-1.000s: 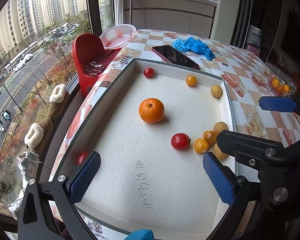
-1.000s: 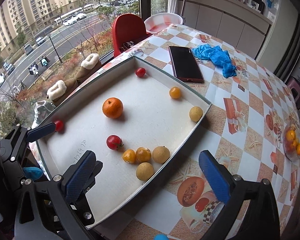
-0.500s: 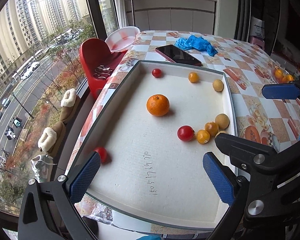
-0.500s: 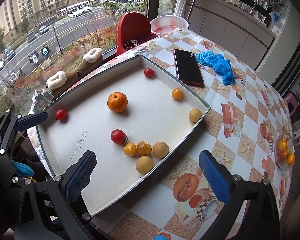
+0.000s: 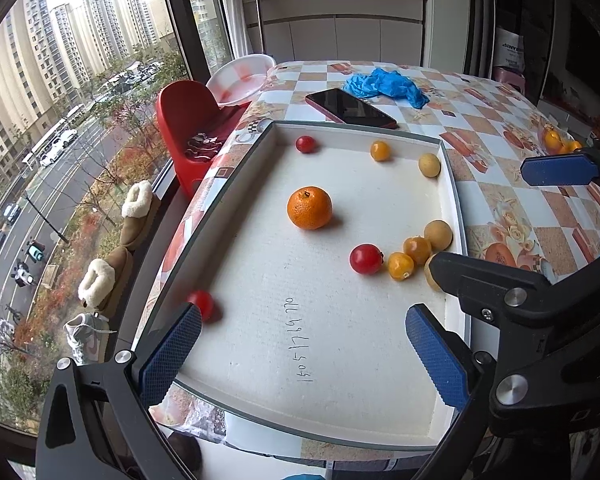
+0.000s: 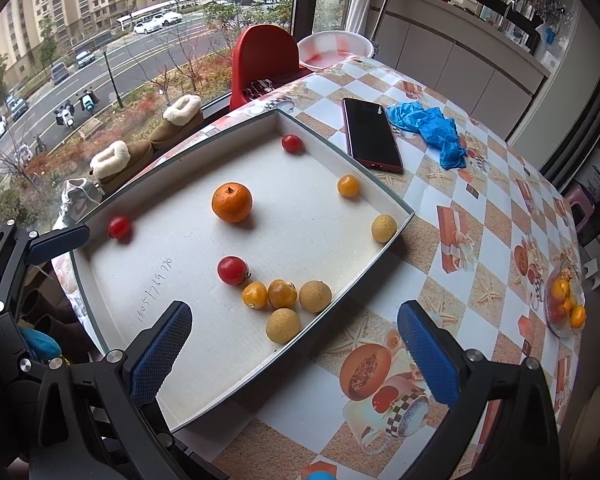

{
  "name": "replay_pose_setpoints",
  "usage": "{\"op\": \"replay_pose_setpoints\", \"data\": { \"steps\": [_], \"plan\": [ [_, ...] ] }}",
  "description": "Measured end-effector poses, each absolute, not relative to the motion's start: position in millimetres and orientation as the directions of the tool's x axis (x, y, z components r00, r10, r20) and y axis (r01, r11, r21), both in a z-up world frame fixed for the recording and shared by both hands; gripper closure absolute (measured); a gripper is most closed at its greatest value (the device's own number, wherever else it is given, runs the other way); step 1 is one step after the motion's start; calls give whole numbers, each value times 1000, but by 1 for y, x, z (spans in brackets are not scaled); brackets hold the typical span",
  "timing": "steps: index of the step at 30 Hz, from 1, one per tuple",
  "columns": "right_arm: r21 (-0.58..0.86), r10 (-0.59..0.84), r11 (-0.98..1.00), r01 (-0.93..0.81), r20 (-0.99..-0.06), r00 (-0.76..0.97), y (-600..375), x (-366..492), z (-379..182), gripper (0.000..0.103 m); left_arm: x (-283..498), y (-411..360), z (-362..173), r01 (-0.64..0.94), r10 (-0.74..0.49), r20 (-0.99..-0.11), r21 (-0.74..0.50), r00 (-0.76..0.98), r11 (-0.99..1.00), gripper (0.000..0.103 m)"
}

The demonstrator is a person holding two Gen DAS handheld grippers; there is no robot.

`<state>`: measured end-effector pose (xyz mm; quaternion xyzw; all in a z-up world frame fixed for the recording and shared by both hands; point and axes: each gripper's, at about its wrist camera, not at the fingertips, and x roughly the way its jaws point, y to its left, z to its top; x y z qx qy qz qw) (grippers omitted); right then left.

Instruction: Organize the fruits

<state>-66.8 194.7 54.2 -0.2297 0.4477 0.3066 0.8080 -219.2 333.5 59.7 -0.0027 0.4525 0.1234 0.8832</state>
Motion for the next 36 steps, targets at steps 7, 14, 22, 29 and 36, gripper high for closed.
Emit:
{"op": "replay_pose_setpoints", "data": {
  "steps": [7,14,22,29,36],
  "plan": [
    [-96,291,705,-702,-865,410,195,-67,54,0,-220,333,60,-220,218,-797,110,563,969,0],
    [-97,291,705,-703,-864,410,196,-67,54,0,-221,333,60,-221,221,-797,112,562,969,0],
    [-98,291,699,-709,-866,407,198,-70,54,0,-220,333,60,-221,227,-797,120,560,968,0],
    [-99,291,698,-709,-865,408,198,-70,54,0,-220,333,59,-223,230,-797,122,559,967,0],
    [-97,293,696,-711,-866,405,198,-72,53,0,-220,333,58,-224,229,-799,121,556,967,0]
  ]
}}
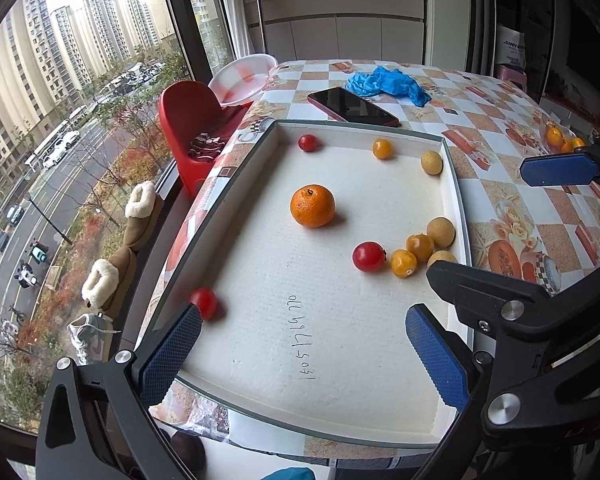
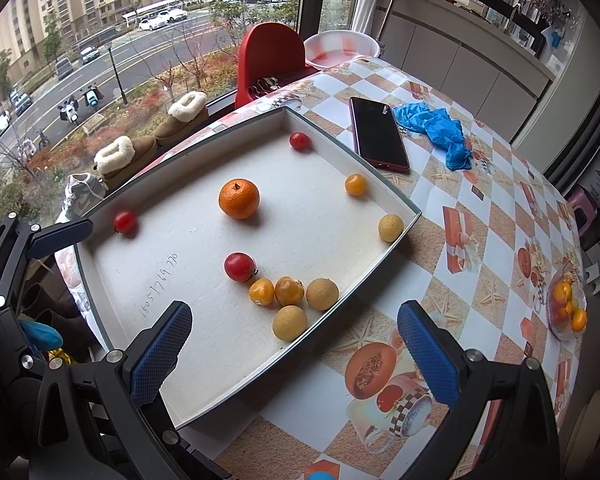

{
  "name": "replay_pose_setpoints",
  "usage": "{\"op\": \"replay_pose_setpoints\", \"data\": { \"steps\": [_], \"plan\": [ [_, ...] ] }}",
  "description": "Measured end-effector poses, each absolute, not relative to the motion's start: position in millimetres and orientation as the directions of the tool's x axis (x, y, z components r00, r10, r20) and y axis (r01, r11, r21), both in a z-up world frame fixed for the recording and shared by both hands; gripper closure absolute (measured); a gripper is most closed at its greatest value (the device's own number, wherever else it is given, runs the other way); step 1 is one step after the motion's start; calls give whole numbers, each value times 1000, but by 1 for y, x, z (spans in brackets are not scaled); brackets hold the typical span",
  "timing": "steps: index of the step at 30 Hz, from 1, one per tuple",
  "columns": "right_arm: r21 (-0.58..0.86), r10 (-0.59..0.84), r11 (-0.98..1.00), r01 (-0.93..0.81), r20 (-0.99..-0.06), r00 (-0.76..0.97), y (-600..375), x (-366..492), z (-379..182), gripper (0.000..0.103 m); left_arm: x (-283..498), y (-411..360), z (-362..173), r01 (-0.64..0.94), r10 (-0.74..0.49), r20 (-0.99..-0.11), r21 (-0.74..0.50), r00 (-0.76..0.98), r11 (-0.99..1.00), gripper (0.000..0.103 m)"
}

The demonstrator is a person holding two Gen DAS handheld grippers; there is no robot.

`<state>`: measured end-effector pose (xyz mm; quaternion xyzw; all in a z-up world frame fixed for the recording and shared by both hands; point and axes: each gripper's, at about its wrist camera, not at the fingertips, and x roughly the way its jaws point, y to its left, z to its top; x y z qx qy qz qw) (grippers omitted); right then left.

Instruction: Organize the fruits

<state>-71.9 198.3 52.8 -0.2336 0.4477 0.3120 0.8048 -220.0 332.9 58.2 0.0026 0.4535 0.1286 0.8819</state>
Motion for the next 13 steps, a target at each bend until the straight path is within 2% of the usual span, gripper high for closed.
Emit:
{"op": "replay_pose_setpoints", "data": {
  "steps": [13],
  "plan": [
    [-81,308,693,-716,-865,396,196,-77,50,0,-220,330,56,-212,236,-802,140,549,967,0]
  ]
}}
